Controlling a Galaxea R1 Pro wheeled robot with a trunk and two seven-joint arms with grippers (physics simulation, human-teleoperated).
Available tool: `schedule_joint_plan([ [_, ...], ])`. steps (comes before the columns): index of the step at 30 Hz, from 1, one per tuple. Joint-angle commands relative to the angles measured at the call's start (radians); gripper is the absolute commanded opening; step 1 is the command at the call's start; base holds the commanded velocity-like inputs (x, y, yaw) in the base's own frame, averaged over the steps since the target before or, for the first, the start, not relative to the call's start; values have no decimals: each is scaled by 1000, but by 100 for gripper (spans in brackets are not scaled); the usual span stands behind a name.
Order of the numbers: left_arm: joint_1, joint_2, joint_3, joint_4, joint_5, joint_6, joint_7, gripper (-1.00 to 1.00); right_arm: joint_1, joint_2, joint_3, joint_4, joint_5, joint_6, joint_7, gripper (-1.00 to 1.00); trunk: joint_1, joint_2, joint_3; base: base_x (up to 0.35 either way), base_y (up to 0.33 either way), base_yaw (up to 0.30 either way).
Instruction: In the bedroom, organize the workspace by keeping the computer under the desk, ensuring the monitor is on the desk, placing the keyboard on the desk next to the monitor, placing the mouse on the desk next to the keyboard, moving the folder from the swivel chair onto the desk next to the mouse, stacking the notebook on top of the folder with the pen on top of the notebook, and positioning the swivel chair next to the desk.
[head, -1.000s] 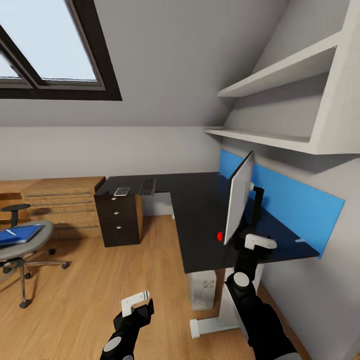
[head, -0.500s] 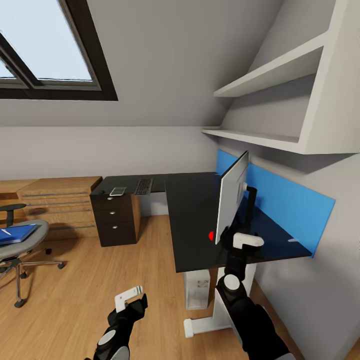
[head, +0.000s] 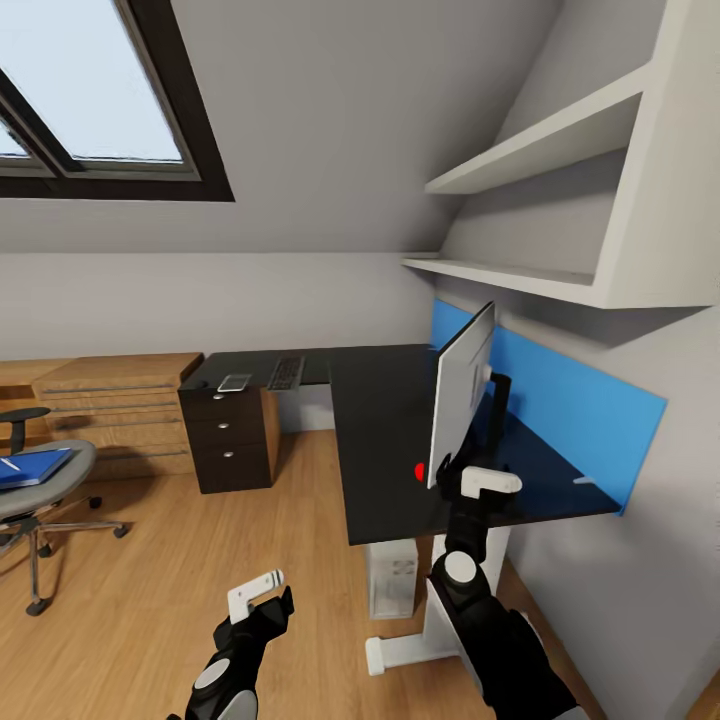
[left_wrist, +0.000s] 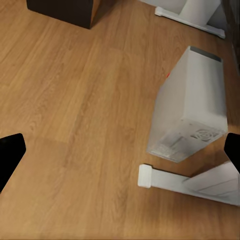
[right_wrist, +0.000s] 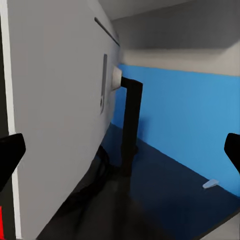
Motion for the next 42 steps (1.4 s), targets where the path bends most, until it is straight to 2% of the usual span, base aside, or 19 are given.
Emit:
schedule_joint_plan([
  [1,-1,1,-2,-2,2,5,7,100,-1,-1,1,3,4,1,-3,100,0,-1,-1,0,-199,-4],
  [3,-1,1,-1,-2,2,5,7,100,-1,-8,1,12,5,0,2,100,0,-1,-1,0,-250,-2],
  [6,-1,1,-1,-2,2,5,6,100,-1,-32,0,18,3,-3,6,100,0,-1,-1,0,-237,-1],
  [8,-1,1,-1,-2,2,5,6,100,-1,-76,-2,28,-5,-32,24,100,0,-1,-1,0,-87,0],
  [10,-1,1,-1,-2,2,5,6,100,-1,-98,-7,48,-18,-65,65,100,0,-1,-1,0,-39,0],
  [11,-1,1,-1,-2,2,5,6,100,-1,-116,-32,69,-49,-95,135,100,0,-1,-1,0,-14,0],
  [12,-1,1,-1,-2,2,5,6,100,-1,-121,-55,74,-64,-102,168,100,0,-1,-1,0,-9,0],
  [14,-1,1,-1,-2,2,5,6,100,-1,-125,-88,80,-78,-108,212,100,0,-1,-1,0,-6,0],
  [19,-1,1,-1,-2,2,5,6,100,-1,-128,-123,102,-91,-113,301,100,0,-1,-1,0,-2,0],
  [26,-1,1,-2,-2,2,5,8,100,-5,-129,-199,157,-130,-108,433,100,0,-1,-1,0,0,0],
  [29,-1,1,-1,-2,2,5,7,100,-31,-131,-253,197,-180,-82,502,100,0,-1,-1,0,0,0],
  [30,-1,1,0,-2,2,5,7,100,-54,-134,-288,220,-210,-55,531,100,0,-1,-1,0,0,0],
  [31,-1,1,0,-2,2,6,7,100,-91,-142,-347,262,-252,-1,561,100,0,-1,-1,0,0,0],
  [32,-1,1,0,-2,2,6,6,100,-115,-150,-387,291,-279,35,571,100,0,-1,-1,0,0,0],
  [34,-1,1,1,-2,2,6,6,100,-141,-159,-428,319,-307,70,579,100,0,-1,-1,0,0,0],
  [36,-1,1,1,-2,2,6,6,100,-156,-163,-450,332,-324,88,583,100,0,-1,-1,0,0,0],
  [42,-1,1,1,-1,2,6,6,100,-170,-162,-470,316,-345,99,586,100,0,-1,-1,0,0,0],
])
